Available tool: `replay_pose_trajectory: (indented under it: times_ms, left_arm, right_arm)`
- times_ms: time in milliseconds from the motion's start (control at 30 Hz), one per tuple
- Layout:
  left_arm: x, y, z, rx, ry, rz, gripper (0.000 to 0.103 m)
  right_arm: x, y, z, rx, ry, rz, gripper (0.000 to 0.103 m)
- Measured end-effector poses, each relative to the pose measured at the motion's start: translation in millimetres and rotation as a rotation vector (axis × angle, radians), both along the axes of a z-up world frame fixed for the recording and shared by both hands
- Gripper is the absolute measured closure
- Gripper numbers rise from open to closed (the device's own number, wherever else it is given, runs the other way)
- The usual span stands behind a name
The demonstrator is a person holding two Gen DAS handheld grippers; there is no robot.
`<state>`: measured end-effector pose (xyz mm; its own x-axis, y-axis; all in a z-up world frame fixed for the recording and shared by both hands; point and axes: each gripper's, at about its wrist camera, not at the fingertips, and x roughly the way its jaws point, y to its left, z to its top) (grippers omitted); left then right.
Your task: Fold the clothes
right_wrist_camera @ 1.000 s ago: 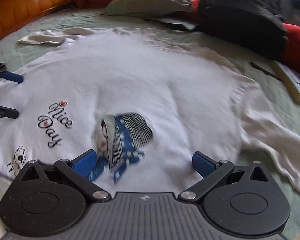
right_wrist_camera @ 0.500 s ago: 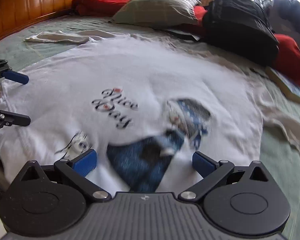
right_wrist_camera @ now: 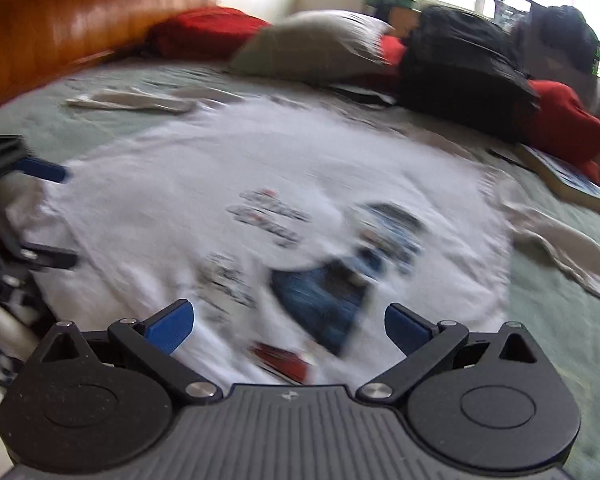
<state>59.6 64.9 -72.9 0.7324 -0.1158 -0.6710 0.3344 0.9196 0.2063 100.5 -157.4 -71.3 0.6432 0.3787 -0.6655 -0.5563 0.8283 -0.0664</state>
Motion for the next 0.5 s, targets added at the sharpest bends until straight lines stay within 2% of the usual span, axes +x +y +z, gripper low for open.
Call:
replay_pose_trajectory:
  times_ms: [133, 200, 267, 367, 500]
  left_arm:
    - [1, 2, -10, -0.004, 0.034, 0.02, 0.001]
    - [0, 8, -13, -0.046, 0.053, 0.035, 0.001]
    - [-3, 13, -15, -0.082, 0.066, 0.049, 0.001]
    - [-8, 12, -10, -0.056, 0.064, 0.034, 0.001]
    - [3, 9, 8, -0.035, 0.023, 0.014, 0.001]
  right_arm:
    - [1, 9, -14, -0.028, 0.025, 0.027, 0.0]
    - [2, 8, -24, -0.037, 0.05, 0.031, 0.0]
    - [2, -3, -26, 0.009, 0.079, 0.02, 0.0]
    - [0, -13, -24, 0.02, 0.098, 0.014, 0.0]
    - [11, -15, -8, 0.033, 0.06, -0.005, 0.0]
